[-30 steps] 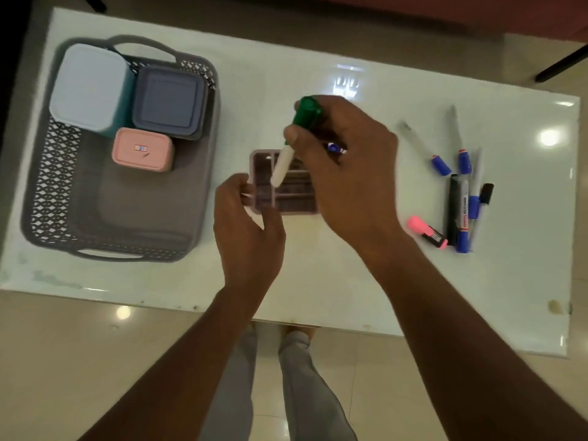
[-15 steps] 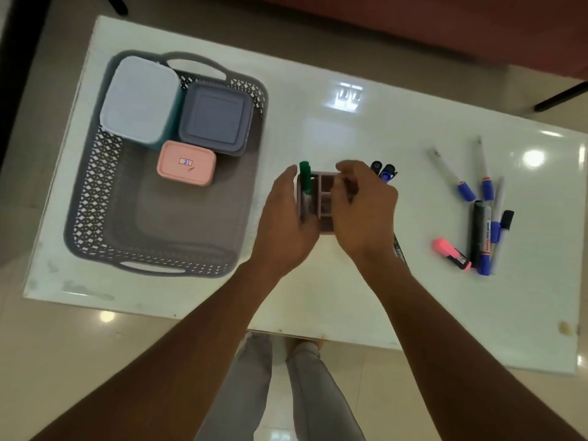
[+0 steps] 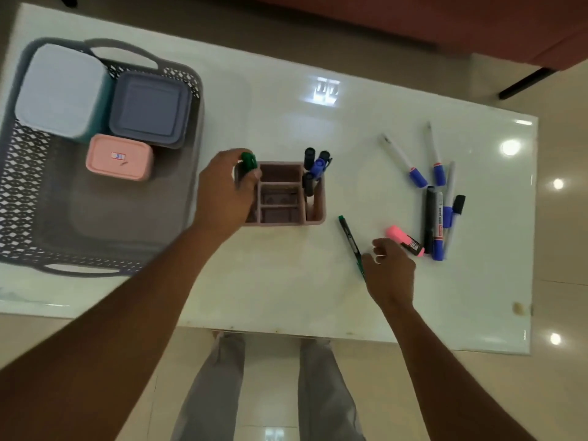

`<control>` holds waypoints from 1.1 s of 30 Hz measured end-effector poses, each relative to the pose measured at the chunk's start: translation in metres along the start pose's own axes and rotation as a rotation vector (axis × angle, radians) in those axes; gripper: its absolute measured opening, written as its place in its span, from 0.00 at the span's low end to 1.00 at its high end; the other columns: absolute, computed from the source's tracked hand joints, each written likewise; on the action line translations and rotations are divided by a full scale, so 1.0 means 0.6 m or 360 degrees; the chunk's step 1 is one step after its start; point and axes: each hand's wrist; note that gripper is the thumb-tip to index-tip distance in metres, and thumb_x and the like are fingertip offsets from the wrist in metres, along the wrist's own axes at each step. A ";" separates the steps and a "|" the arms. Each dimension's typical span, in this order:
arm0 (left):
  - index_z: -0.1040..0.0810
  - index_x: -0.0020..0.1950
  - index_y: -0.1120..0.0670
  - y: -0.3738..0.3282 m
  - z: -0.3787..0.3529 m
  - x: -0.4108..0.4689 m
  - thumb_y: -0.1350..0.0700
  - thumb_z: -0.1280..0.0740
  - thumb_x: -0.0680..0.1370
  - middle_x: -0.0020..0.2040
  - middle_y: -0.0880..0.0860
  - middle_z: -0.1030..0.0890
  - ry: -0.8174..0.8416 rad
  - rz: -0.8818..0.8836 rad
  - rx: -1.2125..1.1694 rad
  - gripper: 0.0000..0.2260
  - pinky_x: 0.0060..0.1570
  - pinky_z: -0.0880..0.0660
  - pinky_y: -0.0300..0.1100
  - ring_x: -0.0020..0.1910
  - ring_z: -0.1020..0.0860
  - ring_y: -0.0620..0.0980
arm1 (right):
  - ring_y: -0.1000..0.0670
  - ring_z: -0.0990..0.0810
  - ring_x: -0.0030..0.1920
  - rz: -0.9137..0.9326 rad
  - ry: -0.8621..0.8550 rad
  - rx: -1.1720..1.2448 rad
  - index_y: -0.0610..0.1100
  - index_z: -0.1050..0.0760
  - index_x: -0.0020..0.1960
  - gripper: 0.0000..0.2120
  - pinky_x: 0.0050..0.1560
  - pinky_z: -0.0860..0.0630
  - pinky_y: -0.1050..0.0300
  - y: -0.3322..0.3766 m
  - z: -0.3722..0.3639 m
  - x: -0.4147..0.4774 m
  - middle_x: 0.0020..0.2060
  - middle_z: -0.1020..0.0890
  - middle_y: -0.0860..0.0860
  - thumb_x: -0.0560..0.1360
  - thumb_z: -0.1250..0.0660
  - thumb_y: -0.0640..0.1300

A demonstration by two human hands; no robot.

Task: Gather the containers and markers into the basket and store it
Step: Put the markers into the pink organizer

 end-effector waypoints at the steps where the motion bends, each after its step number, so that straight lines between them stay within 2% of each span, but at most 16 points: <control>1: 0.22 0.62 0.58 0.003 -0.002 0.000 0.56 0.32 0.78 0.59 0.55 0.20 -0.0031 0.0004 -0.0015 0.13 0.59 0.27 0.45 0.60 0.23 0.52 | 0.48 0.20 0.51 0.0079 0.0086 -0.0066 0.43 0.23 0.60 0.13 0.52 0.27 0.58 -0.011 -0.008 0.004 0.52 0.18 0.47 0.77 0.34 0.42; 5: 0.20 0.58 0.53 -0.004 0.006 -0.018 0.57 0.29 0.76 0.58 0.49 0.19 -0.0248 0.0078 -0.0240 0.11 0.55 0.25 0.40 0.58 0.22 0.44 | 0.47 0.22 0.47 0.0231 0.0083 -0.0239 0.45 0.23 0.53 0.06 0.47 0.22 0.50 -0.015 -0.027 0.021 0.46 0.20 0.49 0.78 0.36 0.44; 7: 0.19 0.56 0.56 -0.016 0.020 -0.028 0.59 0.28 0.75 0.55 0.53 0.17 -0.0349 0.0102 -0.0416 0.11 0.53 0.24 0.38 0.55 0.20 0.46 | 0.47 0.23 0.45 0.0300 0.0158 -0.0392 0.45 0.25 0.52 0.06 0.44 0.23 0.50 -0.013 -0.025 0.022 0.44 0.22 0.49 0.78 0.36 0.46; 9: 0.18 0.56 0.61 -0.029 0.030 -0.032 0.63 0.27 0.74 0.52 0.58 0.16 -0.0406 0.0076 -0.0555 0.11 0.53 0.23 0.36 0.51 0.18 0.48 | 0.47 0.24 0.44 0.0337 0.0282 -0.0539 0.44 0.26 0.54 0.05 0.43 0.22 0.50 -0.010 -0.016 0.020 0.43 0.23 0.48 0.79 0.36 0.43; 11: 0.18 0.55 0.63 -0.039 0.034 -0.027 0.64 0.27 0.74 0.50 0.58 0.16 -0.0436 0.0050 -0.0563 0.10 0.51 0.23 0.35 0.49 0.18 0.47 | 0.47 0.23 0.43 0.0325 0.0347 -0.0504 0.42 0.24 0.55 0.06 0.44 0.21 0.50 0.002 0.003 0.018 0.45 0.22 0.47 0.79 0.37 0.40; 13: 0.17 0.55 0.61 -0.044 0.030 -0.021 0.64 0.28 0.74 0.50 0.56 0.16 -0.0404 0.0042 -0.0516 0.11 0.50 0.22 0.36 0.49 0.18 0.46 | 0.49 0.24 0.40 0.0330 0.0256 -0.0315 0.41 0.22 0.54 0.07 0.42 0.24 0.54 0.023 0.032 0.019 0.45 0.22 0.47 0.77 0.34 0.39; 16: 0.18 0.56 0.56 -0.033 0.019 -0.012 0.62 0.29 0.74 0.51 0.52 0.16 -0.0272 0.0036 -0.0388 0.11 0.54 0.21 0.45 0.51 0.18 0.48 | 0.54 0.22 0.39 0.0449 0.0055 -0.0068 0.42 0.20 0.52 0.08 0.43 0.24 0.59 0.070 0.094 0.009 0.43 0.19 0.48 0.72 0.30 0.38; 18: 0.18 0.58 0.55 -0.022 0.013 -0.007 0.60 0.29 0.75 0.52 0.49 0.16 -0.0189 0.0051 -0.0287 0.11 0.55 0.22 0.47 0.52 0.19 0.46 | 0.62 0.21 0.37 0.0606 -0.0043 0.0102 0.44 0.19 0.50 0.09 0.41 0.27 0.75 0.111 0.145 -0.010 0.39 0.19 0.52 0.71 0.28 0.37; 20: 0.18 0.59 0.55 -0.010 0.014 -0.004 0.59 0.29 0.76 0.53 0.48 0.16 -0.0150 0.0091 -0.0282 0.12 0.55 0.22 0.46 0.52 0.19 0.44 | 0.66 0.21 0.37 0.0784 -0.0063 0.0277 0.47 0.19 0.49 0.09 0.38 0.31 0.80 0.164 0.186 -0.040 0.38 0.19 0.58 0.71 0.28 0.38; 23: 0.19 0.60 0.54 -0.004 0.018 -0.002 0.60 0.29 0.75 0.53 0.47 0.17 -0.0082 0.0151 -0.0330 0.13 0.56 0.21 0.46 0.54 0.20 0.43 | 0.61 0.18 0.41 0.1036 0.0025 0.0493 0.50 0.21 0.51 0.07 0.38 0.24 0.75 0.250 0.203 -0.079 0.43 0.18 0.61 0.74 0.29 0.42; 27: 0.20 0.60 0.53 -0.005 0.030 0.003 0.61 0.29 0.75 0.55 0.47 0.17 0.0005 0.0105 -0.0310 0.14 0.57 0.21 0.49 0.55 0.20 0.44 | 0.60 0.17 0.43 0.1091 0.0149 0.0508 0.47 0.21 0.53 0.07 0.44 0.21 0.69 0.337 0.132 -0.081 0.44 0.18 0.57 0.76 0.30 0.45; 30: 0.19 0.61 0.55 -0.005 0.037 0.007 0.63 0.31 0.77 0.55 0.48 0.17 0.0062 0.0043 -0.0285 0.13 0.56 0.21 0.44 0.55 0.20 0.43 | 0.57 0.18 0.43 0.1010 0.0241 0.0461 0.45 0.20 0.54 0.07 0.48 0.21 0.66 0.356 0.056 -0.064 0.44 0.17 0.55 0.76 0.31 0.43; 33: 0.20 0.62 0.56 -0.004 0.042 0.007 0.66 0.34 0.77 0.56 0.49 0.18 0.0113 -0.0005 -0.0295 0.14 0.52 0.22 0.34 0.55 0.21 0.43 | 0.55 0.18 0.44 0.0955 0.0312 0.0383 0.44 0.21 0.56 0.08 0.53 0.22 0.60 0.343 0.002 -0.047 0.45 0.17 0.53 0.77 0.32 0.43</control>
Point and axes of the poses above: each hand's wrist, its own x-axis towards the middle knuckle, its own z-axis out of the back of the hand, y = z × x
